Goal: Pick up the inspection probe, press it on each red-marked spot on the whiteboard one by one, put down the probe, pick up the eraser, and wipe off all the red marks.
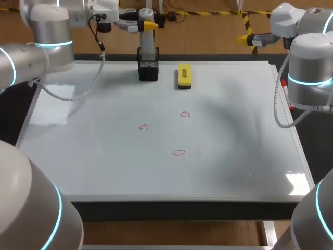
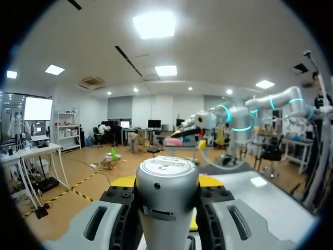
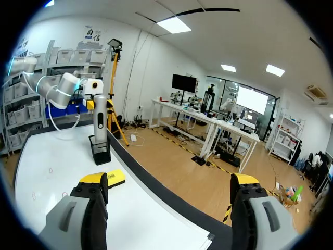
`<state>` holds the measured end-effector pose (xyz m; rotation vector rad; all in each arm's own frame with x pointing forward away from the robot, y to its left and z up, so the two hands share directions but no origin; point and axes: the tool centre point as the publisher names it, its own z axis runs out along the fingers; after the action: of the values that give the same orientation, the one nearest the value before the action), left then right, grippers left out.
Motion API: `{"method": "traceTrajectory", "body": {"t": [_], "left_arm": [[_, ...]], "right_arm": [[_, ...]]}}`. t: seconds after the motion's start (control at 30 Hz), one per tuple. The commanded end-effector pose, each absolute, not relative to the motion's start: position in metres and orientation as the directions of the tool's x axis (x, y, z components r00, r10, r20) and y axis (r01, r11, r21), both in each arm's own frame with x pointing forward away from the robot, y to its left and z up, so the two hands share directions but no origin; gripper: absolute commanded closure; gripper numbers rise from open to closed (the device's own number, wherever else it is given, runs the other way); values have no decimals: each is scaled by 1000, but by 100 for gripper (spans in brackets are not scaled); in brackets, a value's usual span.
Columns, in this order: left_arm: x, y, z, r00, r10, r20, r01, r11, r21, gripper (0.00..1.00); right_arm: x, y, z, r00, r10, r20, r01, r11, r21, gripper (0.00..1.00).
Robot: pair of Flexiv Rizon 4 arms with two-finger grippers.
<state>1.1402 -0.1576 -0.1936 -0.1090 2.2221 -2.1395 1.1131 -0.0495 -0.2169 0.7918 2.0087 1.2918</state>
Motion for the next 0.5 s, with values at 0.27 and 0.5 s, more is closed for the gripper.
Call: {"method": "traceTrajectory", "body": {"t": [0.27, 0.5], "left_arm": [[1127, -158, -154, -993, -120, -7, -1, 72, -997, 100], [1122, -149, -135, -985, -169, 18, -24, 34, -999, 100]], "right_arm": [[1114, -50, -217, -632, 755, -175, 155, 344, 926, 0], [1114, -50, -217, -632, 755, -175, 155, 344, 926, 0]]}}
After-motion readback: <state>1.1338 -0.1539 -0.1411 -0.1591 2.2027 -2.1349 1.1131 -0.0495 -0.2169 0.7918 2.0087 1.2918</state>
